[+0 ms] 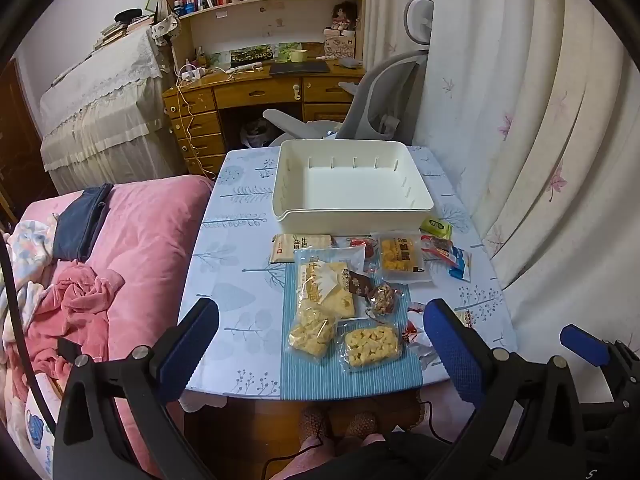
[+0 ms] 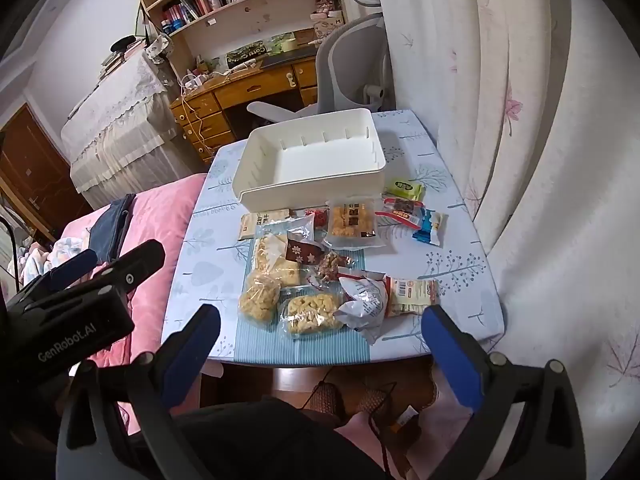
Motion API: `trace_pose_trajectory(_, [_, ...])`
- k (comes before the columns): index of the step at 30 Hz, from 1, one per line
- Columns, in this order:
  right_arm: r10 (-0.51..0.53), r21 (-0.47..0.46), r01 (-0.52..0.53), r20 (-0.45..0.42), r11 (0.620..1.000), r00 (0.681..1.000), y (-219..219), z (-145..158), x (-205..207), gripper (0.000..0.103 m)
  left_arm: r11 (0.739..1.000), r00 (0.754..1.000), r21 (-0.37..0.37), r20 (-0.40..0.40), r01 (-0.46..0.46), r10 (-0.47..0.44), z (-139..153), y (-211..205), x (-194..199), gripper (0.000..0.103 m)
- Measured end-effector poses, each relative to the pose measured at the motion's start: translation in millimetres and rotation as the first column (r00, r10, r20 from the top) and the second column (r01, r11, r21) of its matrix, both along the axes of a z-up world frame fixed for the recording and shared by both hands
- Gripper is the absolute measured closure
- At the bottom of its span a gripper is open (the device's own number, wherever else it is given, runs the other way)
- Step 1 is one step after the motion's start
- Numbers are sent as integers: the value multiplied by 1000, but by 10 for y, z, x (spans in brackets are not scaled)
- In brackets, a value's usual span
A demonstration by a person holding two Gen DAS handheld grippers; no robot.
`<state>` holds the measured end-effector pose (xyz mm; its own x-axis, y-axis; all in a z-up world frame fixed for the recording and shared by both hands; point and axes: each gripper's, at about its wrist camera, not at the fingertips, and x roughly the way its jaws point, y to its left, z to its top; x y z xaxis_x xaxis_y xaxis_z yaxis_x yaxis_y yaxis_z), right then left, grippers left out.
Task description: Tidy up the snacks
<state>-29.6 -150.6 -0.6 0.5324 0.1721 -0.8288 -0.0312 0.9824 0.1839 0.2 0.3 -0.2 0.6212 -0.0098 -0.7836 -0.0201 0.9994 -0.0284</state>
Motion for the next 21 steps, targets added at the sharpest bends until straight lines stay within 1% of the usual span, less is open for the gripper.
trace_pose_trajectory(16, [2,4,-2,-5,1000,1000,-51,-16,31,2,1000,1000,2,4,13,-13,-63,-90,81,1])
trace_pose_trajectory(21, [1,6,-1,-4,1000,1000,-93,-39,55,2,1000,1000,-11,-2,9,-9,-84,-161,113,1])
